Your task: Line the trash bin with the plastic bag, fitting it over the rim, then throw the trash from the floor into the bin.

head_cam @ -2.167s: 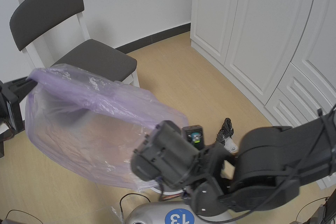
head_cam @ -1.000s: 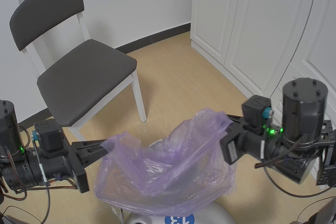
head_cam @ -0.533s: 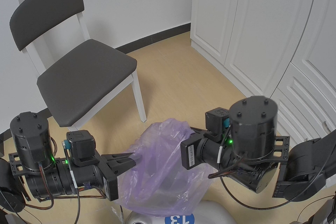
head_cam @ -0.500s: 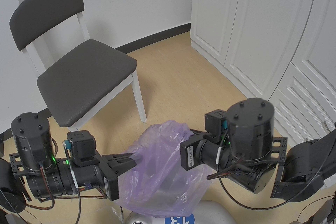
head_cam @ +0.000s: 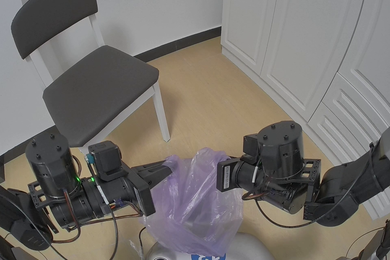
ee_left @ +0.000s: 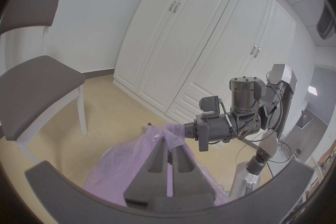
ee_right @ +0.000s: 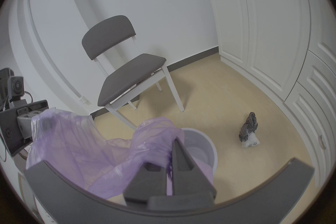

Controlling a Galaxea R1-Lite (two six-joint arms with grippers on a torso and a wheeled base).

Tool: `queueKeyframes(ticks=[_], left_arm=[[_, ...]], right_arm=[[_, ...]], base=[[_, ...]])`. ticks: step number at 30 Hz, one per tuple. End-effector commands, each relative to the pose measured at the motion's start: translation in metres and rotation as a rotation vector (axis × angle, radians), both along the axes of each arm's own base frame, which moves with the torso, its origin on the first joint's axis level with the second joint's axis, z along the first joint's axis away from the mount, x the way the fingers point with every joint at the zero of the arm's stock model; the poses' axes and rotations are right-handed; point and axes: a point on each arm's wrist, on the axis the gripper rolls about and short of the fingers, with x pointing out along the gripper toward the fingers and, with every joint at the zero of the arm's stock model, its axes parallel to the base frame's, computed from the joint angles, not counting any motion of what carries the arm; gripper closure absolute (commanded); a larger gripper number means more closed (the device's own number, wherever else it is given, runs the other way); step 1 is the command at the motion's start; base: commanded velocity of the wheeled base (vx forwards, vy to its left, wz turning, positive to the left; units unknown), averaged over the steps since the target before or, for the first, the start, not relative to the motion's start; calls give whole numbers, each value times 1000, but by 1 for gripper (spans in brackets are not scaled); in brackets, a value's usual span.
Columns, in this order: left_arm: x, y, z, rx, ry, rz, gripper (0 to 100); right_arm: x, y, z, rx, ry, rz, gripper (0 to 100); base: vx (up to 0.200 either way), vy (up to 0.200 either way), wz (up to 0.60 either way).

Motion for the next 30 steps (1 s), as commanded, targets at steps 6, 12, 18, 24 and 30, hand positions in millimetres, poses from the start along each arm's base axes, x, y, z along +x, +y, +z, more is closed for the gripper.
queueKeyframes(ticks=[6,12,18,24,30], left_arm=[[24,-10,-58,-19,112,43,100],[37,-16,-80,-56,105,58,100],[53,-15,-92,-46,125,87,100],[59,-16,-92,-79,151,106,100],[70,-11,-91,-100,139,147,100]], right_arm=[[29,-12,-22,-30,54,-45,100],[42,-14,-35,-47,76,-64,100],[57,-17,-50,-52,106,-77,100],[65,-28,-49,-64,109,-106,100],[68,-30,-55,-84,116,-110,100]], base=[[0,0,0],[0,0,0],[0,0,0],[0,0,0],[0,0,0]])
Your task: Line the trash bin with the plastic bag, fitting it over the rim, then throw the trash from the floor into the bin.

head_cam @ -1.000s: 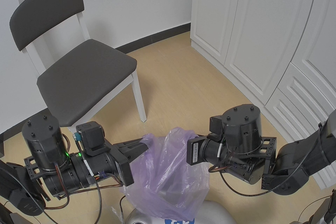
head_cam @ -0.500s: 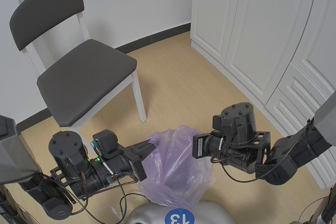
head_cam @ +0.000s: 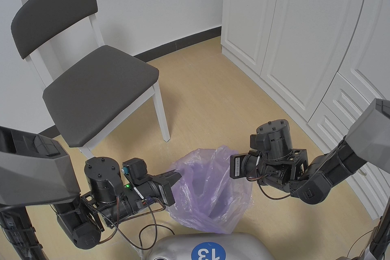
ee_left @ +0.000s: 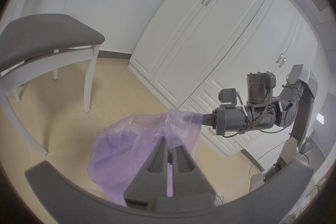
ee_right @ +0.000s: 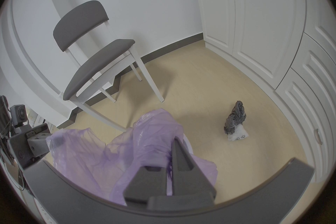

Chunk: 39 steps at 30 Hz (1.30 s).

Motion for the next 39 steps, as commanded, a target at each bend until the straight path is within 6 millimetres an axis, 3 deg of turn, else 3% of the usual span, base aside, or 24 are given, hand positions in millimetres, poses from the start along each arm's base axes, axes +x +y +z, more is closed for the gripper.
queueKeyframes(ticks=[1,5,9,15,23,25,31,39], left_arm=[[11,6,0,-13,-17,39,100],[14,14,1,-17,-16,58,100],[4,16,9,-26,-25,24,100],[2,16,10,-28,-24,1,100],[32,22,-12,-16,10,81,100],[46,28,-23,-41,55,130,100],[61,31,-28,-114,95,181,100],[80,41,-37,-147,107,254,100]], right_arm=[[3,0,-9,-16,19,-5,100],[-4,-1,-13,-46,50,15,100],[-27,-6,-4,-87,117,127,100],[-31,-2,-6,-92,130,152,100],[-7,-5,-11,-79,123,90,100],[10,-14,-16,-80,122,38,100],[34,-24,-28,-81,134,-22,100],[42,-26,-26,-64,126,-48,100]], base=[[0,0,0],[0,0,0],[0,0,0],[0,0,0],[0,0,0],[0,0,0],[0,0,0],[0,0,0]])
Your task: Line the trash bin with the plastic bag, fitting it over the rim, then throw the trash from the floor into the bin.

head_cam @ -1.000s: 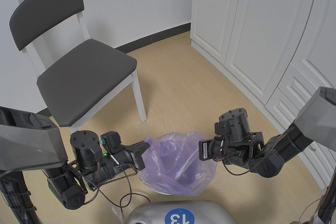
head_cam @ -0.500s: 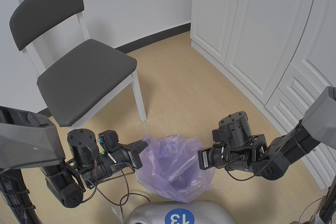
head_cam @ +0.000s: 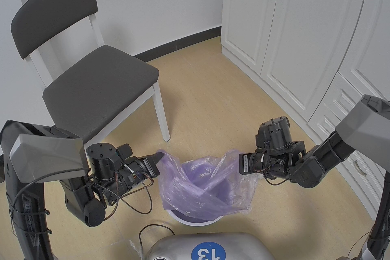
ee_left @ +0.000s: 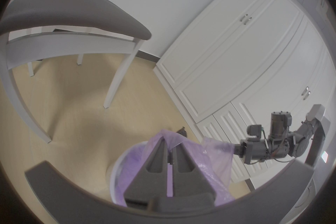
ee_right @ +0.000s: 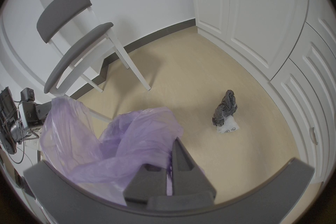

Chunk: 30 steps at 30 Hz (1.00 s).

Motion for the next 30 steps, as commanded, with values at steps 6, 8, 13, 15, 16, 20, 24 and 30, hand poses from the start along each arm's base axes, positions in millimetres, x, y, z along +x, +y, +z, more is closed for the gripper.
queueKeyframes(ticks=[6,8,13,15,16,20,24,30], left_arm=[[27,30,7,-30,-68,122,100],[29,33,12,-55,-75,140,100],[29,26,16,-115,-58,141,100],[28,19,12,-112,-47,134,100],[27,16,9,-108,-42,134,100],[25,0,-4,-95,-13,118,100],[20,-15,-19,-76,23,92,100],[13,-36,-34,-76,70,58,100]], right_arm=[[-16,17,18,26,-46,-21,100],[-22,16,27,31,-58,-14,100],[-35,10,42,14,-61,5,100],[-35,8,43,5,-57,2,100],[-35,7,42,2,-55,2,100],[-38,5,39,-28,-50,18,100],[-42,2,38,-61,-50,41,100],[-46,2,34,-80,-41,56,100]], base=[[0,0,0],[0,0,0],[0,0,0],[0,0,0],[0,0,0],[0,0,0],[0,0,0],[0,0,0]])
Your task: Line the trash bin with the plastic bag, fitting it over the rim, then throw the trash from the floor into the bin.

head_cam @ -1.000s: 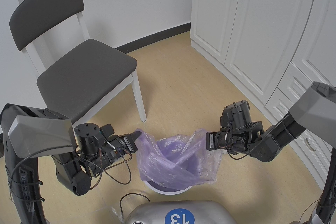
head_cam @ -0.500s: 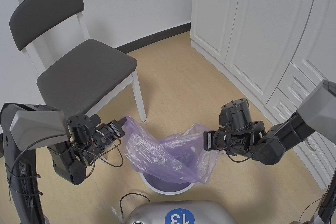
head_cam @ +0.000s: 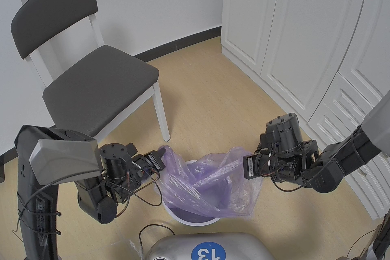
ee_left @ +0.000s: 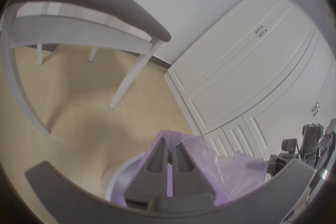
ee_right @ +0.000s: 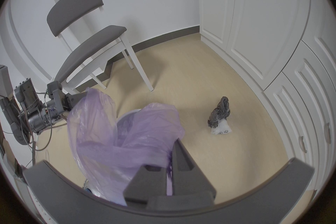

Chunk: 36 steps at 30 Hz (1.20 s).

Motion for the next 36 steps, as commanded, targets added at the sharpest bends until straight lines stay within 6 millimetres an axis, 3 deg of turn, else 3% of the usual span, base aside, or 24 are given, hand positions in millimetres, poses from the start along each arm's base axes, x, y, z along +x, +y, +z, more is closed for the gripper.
queueKeyframes(ticks=[1,4,10,15,18,28,32,36], left_arm=[[-4,-16,-14,-8,26,-34,100],[-3,-19,-16,-13,29,-39,100],[12,-44,-24,-26,-31,-63,100],[25,-45,-27,-22,-70,-53,100],[38,-32,-39,2,-71,-13,100],[44,8,-46,68,-44,60,100],[28,31,-59,202,-9,-40,100],[14,44,-60,305,-18,-131,100]], right_arm=[[-5,0,-1,-13,3,17,100],[-8,-1,1,-17,-1,23,100],[-21,0,4,-44,-7,70,100],[-25,7,-1,-53,3,90,100],[-27,13,-11,-69,27,108,100],[-11,23,-38,-77,32,83,100],[17,4,-33,-67,-20,-28,100],[31,-9,-31,-61,-28,-76,100]], base=[[0,0,0],[0,0,0],[0,0,0],[0,0,0],[0,0,0],[0,0,0],[0,0,0],[0,0,0]])
